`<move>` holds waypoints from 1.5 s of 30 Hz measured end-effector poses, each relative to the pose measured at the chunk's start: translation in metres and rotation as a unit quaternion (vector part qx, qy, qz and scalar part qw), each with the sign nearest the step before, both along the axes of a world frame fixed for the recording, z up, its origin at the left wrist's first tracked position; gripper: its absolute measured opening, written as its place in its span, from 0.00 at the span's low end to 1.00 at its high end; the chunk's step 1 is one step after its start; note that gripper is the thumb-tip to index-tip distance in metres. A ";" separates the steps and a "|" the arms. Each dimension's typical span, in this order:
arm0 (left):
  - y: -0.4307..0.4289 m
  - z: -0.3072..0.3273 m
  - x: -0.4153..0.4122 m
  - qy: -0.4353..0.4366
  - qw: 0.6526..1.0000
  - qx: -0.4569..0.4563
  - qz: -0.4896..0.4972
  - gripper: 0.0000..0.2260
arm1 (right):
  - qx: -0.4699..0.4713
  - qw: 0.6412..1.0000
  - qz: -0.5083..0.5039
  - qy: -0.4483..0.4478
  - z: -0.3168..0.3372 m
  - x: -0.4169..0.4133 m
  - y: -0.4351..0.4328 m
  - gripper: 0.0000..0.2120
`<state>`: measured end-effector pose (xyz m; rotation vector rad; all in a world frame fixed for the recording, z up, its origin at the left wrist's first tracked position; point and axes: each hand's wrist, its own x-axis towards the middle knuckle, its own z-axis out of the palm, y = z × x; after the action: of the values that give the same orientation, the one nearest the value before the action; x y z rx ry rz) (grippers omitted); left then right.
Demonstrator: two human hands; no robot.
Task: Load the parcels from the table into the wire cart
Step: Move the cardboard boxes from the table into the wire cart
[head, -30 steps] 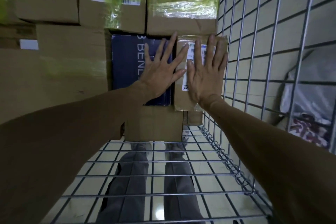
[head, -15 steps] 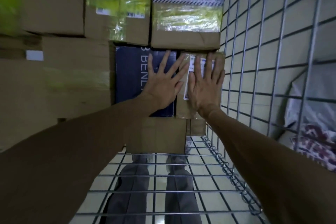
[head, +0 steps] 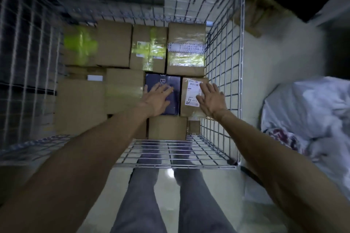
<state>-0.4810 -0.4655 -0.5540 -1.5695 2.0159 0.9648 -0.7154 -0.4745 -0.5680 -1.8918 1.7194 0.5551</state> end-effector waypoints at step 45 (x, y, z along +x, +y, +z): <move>0.456 0.562 0.366 -0.321 0.736 -0.319 0.504 0.27 | -0.217 0.789 0.474 -0.326 0.604 0.519 0.201 0.34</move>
<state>-0.1152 -0.0094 0.0084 -2.9443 0.9043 -0.1654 -0.1966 -0.2739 0.0365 -2.7801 0.3702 -0.2298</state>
